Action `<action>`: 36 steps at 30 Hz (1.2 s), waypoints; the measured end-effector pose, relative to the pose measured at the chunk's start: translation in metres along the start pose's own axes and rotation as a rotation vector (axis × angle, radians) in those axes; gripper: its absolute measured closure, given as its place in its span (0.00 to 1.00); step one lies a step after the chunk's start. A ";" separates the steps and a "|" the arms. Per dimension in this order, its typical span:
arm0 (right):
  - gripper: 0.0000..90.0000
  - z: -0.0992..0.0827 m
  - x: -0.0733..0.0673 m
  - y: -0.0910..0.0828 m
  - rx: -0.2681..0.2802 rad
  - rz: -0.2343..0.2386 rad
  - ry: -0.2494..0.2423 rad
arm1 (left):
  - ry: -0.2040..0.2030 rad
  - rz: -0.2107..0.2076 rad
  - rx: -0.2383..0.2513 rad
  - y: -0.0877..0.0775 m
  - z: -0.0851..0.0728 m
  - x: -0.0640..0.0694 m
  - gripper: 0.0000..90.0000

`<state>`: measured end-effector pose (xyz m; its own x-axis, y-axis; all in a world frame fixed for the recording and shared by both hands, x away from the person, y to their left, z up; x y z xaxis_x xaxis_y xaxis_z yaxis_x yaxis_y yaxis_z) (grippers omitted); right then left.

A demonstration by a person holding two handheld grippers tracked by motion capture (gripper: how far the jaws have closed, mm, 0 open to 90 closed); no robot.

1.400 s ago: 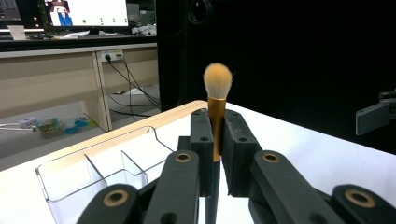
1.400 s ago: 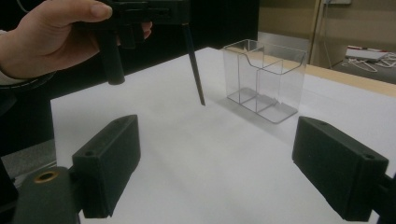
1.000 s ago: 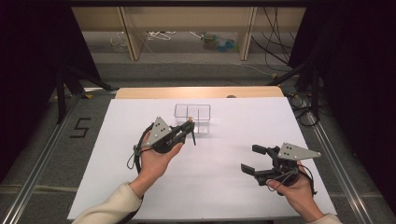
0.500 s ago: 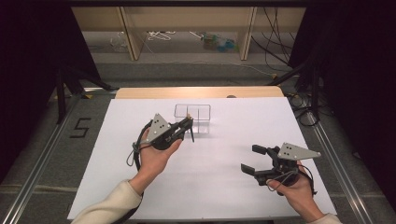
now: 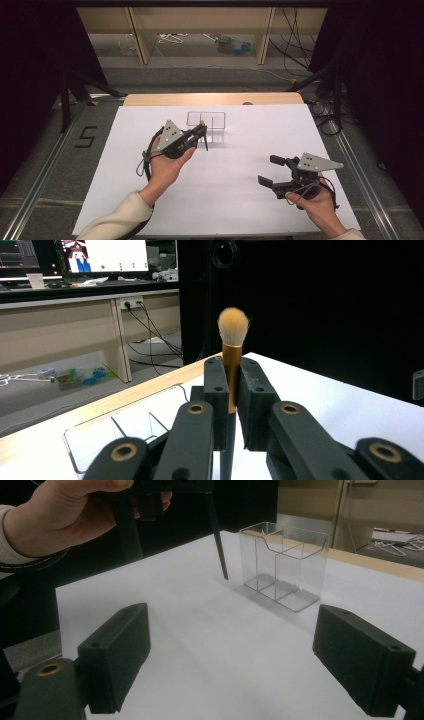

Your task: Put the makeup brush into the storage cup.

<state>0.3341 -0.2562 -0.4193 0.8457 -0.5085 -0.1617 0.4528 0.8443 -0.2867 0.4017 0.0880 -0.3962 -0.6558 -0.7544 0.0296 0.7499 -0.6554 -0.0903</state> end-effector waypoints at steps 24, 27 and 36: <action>0.18 0.000 0.002 0.000 0.013 -0.006 -0.018 | 0.005 0.008 0.010 0.007 0.006 -0.003 0.93; 0.18 0.000 0.002 0.001 0.019 -0.008 -0.016 | 0.017 0.005 0.010 0.008 0.006 -0.004 0.93; 0.18 0.000 0.002 0.002 0.030 0.002 -0.013 | 0.003 0.010 0.011 0.010 0.007 -0.005 0.93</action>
Point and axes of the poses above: each handheld gripper's, and its own axes: y roughly forward along the jaws, z roughly out of its top, x roughly to its right, the point moved 1 cm from there along y, roughly forward along the jaws, and after that the axes turned 3 degrees about z, right-handed, at the moved point
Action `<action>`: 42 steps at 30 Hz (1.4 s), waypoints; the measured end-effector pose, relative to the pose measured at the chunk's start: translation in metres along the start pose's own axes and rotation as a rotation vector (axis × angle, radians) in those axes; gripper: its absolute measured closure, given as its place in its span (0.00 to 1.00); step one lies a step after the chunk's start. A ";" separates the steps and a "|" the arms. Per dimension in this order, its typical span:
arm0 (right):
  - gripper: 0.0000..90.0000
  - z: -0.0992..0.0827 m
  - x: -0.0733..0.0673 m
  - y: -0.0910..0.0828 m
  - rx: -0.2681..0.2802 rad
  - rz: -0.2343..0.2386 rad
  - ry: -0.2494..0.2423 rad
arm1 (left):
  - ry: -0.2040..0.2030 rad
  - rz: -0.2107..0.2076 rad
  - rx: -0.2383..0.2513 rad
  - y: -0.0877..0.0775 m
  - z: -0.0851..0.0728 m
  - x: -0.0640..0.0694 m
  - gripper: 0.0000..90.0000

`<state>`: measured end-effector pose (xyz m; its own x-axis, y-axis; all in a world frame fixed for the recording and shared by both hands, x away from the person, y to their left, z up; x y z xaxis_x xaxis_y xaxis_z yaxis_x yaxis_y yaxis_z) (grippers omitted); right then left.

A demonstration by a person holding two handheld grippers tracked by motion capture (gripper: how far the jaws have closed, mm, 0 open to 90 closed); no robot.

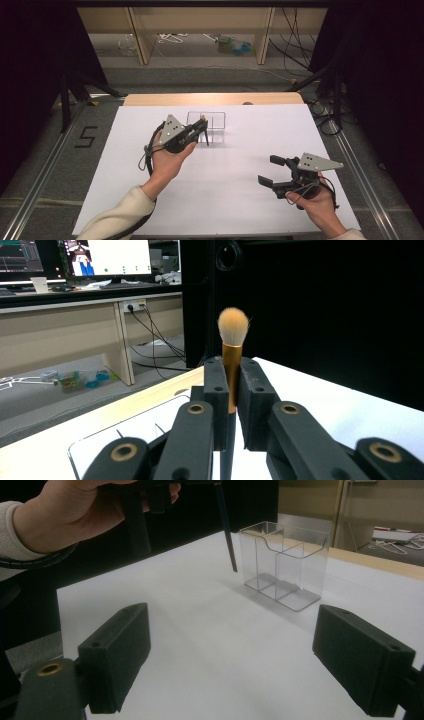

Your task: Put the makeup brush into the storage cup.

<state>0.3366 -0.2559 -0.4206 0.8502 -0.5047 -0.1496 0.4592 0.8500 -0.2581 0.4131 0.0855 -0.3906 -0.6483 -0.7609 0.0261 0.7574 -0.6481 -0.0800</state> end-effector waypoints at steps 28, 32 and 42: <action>0.18 -0.001 -0.001 -0.001 -0.019 0.009 0.028 | 0.006 0.005 0.004 0.007 0.004 -0.003 0.93; 0.18 -0.001 -0.001 -0.001 -0.015 0.010 0.030 | 0.007 0.005 0.006 0.008 0.005 -0.004 0.93; 0.18 0.000 -0.001 -0.001 -0.025 0.001 0.026 | 0.009 0.005 0.005 0.009 0.006 -0.005 0.93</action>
Point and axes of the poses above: each handheld gripper's, and its own axes: y roughly forward along the jaws, z roughly out of its top, x roughly to its right, the point moved 1 cm from there along y, roughly forward along the jaws, and after that the axes turned 3 degrees about z, right-handed, at the moved point
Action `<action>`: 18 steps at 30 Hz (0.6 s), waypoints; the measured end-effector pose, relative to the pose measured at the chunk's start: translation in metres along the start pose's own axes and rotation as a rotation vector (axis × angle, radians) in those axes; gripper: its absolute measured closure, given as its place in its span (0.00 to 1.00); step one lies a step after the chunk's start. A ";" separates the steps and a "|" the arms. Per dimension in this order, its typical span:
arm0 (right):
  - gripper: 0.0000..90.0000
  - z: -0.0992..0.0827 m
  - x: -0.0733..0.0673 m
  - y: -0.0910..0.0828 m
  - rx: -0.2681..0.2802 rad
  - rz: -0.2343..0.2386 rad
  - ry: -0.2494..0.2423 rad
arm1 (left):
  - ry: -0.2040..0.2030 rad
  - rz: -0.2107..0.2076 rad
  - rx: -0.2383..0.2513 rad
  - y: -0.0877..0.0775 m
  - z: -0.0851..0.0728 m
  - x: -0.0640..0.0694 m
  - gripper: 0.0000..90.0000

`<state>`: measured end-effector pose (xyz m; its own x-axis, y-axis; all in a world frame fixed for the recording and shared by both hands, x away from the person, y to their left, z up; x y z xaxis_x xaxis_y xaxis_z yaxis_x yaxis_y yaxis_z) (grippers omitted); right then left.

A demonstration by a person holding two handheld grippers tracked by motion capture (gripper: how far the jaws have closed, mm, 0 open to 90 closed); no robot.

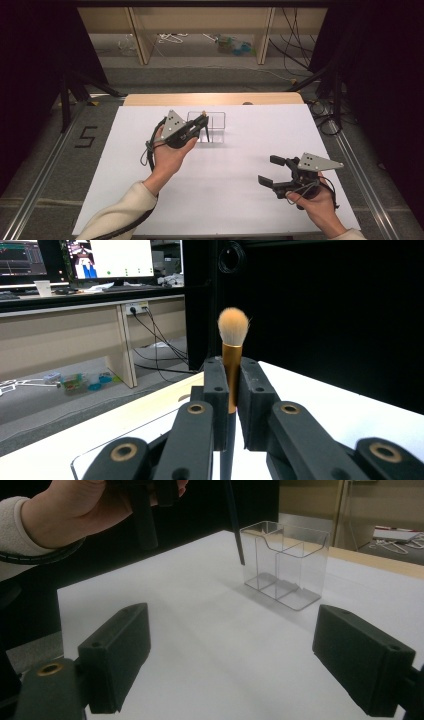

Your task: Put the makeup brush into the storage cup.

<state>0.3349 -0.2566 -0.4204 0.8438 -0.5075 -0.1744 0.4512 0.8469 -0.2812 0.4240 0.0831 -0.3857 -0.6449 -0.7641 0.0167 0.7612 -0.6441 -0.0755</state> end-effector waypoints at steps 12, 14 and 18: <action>0.18 0.000 0.002 0.001 0.011 0.000 -0.015 | -0.002 0.004 0.001 0.004 0.002 -0.002 0.93; 0.18 0.000 0.002 0.001 0.015 -0.002 -0.022 | -0.002 0.004 0.002 0.004 0.003 -0.002 0.93; 0.18 0.000 0.002 0.001 0.015 -0.002 -0.022 | -0.004 0.004 0.002 0.005 0.003 -0.002 0.93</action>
Point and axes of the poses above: each handheld gripper's, and its own axes: y roughly forward along the jaws, z roughly out of its top, x roughly to its right, the point moved 1 cm from there along y, roughly forward along the jaws, and after that the axes turned 3 degrees about z, right-handed, at the moved point
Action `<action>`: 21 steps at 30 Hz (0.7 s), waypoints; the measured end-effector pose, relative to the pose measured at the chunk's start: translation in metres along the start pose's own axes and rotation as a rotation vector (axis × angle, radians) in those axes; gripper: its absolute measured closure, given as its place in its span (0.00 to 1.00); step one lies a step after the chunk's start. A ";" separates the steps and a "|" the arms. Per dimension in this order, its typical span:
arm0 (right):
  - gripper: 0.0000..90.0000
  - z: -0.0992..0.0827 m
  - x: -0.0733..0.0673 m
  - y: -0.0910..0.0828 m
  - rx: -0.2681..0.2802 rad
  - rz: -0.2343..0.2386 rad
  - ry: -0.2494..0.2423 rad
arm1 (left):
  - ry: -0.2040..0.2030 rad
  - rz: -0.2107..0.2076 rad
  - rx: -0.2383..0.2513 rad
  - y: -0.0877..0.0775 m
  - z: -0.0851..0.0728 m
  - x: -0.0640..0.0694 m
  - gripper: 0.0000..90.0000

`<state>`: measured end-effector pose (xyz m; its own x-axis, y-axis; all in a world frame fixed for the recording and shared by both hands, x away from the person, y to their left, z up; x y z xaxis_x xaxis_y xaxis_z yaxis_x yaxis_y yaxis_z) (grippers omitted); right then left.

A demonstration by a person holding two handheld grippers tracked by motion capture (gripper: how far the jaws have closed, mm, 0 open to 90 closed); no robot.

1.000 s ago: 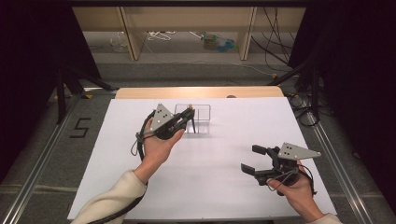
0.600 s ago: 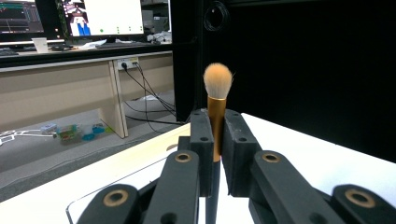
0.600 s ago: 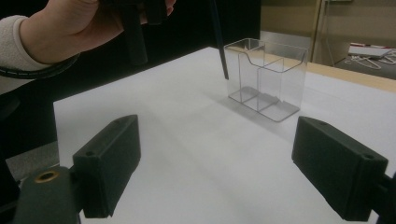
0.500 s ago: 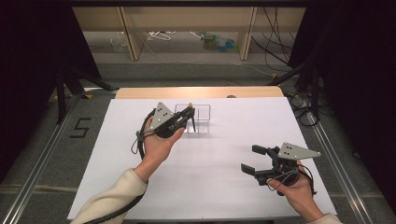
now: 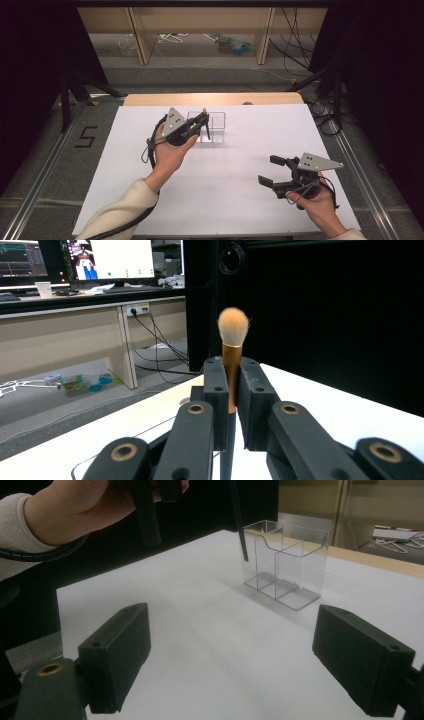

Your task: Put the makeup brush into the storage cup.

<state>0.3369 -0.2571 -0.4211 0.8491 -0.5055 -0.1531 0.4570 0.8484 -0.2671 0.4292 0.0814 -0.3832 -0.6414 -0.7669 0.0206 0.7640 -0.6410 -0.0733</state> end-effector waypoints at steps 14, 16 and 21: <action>0.18 0.000 0.000 0.000 0.000 0.000 -0.001 | 0.011 -0.001 0.004 0.004 0.004 -0.003 0.93; 0.18 0.000 0.000 0.000 0.000 0.000 0.000 | 0.013 0.000 0.003 0.004 0.004 -0.003 0.93; 0.18 0.000 0.000 0.000 -0.001 0.000 0.000 | 0.006 0.002 0.004 0.005 0.004 -0.004 0.93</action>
<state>0.3370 -0.2571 -0.4212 0.8492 -0.5053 -0.1532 0.4564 0.8484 -0.2681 0.4359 0.0811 -0.3793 -0.6399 -0.7683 0.0143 0.7659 -0.6392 -0.0698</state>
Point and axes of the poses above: each handheld gripper's, and its own axes: y roughly forward along the jaws, z roughly out of its top, x roughly to its right, the point moved 1 cm from there along y, roughly forward along the jaws, and after that the axes turned 3 degrees about z, right-handed, at the moved point
